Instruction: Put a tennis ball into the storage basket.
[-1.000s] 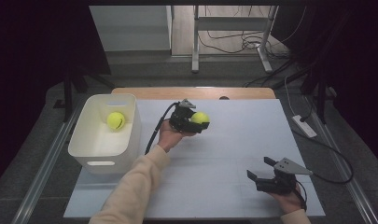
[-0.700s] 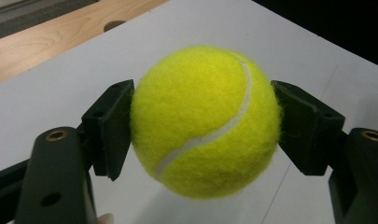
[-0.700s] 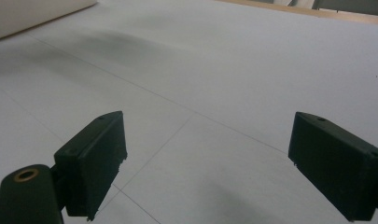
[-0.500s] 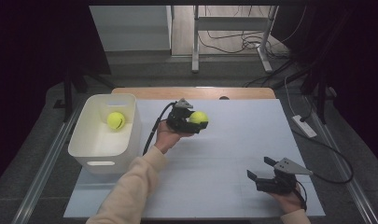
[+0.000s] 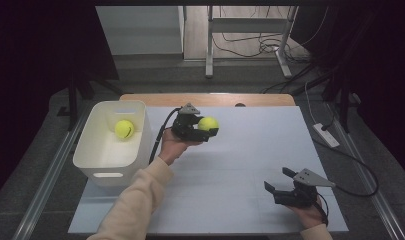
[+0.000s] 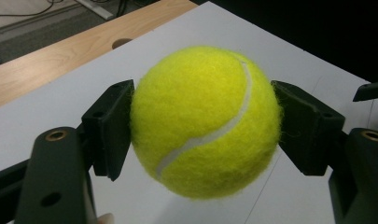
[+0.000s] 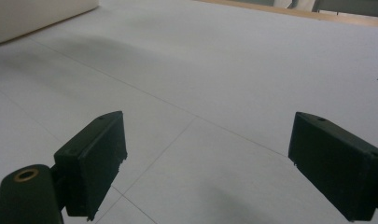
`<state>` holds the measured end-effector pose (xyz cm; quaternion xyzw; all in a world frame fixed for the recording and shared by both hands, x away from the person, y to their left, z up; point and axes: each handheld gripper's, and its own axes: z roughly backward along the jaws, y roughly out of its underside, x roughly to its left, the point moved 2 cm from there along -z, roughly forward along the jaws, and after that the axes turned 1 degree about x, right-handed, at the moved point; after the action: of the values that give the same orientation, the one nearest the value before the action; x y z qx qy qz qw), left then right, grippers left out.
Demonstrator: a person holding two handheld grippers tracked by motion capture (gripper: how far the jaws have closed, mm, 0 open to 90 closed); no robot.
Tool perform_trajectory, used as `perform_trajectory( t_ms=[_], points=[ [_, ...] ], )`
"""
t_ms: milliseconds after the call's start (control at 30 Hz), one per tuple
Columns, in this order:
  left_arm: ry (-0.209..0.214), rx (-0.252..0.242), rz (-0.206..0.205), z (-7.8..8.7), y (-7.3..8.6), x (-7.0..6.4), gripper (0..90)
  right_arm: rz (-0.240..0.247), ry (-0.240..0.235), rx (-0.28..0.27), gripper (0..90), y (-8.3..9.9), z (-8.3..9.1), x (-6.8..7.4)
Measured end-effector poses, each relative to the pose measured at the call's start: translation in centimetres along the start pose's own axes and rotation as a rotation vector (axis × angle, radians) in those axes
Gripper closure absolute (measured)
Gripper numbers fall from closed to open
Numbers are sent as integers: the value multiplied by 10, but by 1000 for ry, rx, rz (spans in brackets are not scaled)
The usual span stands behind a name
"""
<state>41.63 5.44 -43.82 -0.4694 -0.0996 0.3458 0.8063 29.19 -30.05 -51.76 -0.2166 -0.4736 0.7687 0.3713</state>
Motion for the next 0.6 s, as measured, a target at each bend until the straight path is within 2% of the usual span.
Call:
perform_trajectory(
  t_ms=[600],
  points=[
    [-4,-50,-4,27,-2,-2,272,2,0,-5,111,-1,0,0]
  ],
)
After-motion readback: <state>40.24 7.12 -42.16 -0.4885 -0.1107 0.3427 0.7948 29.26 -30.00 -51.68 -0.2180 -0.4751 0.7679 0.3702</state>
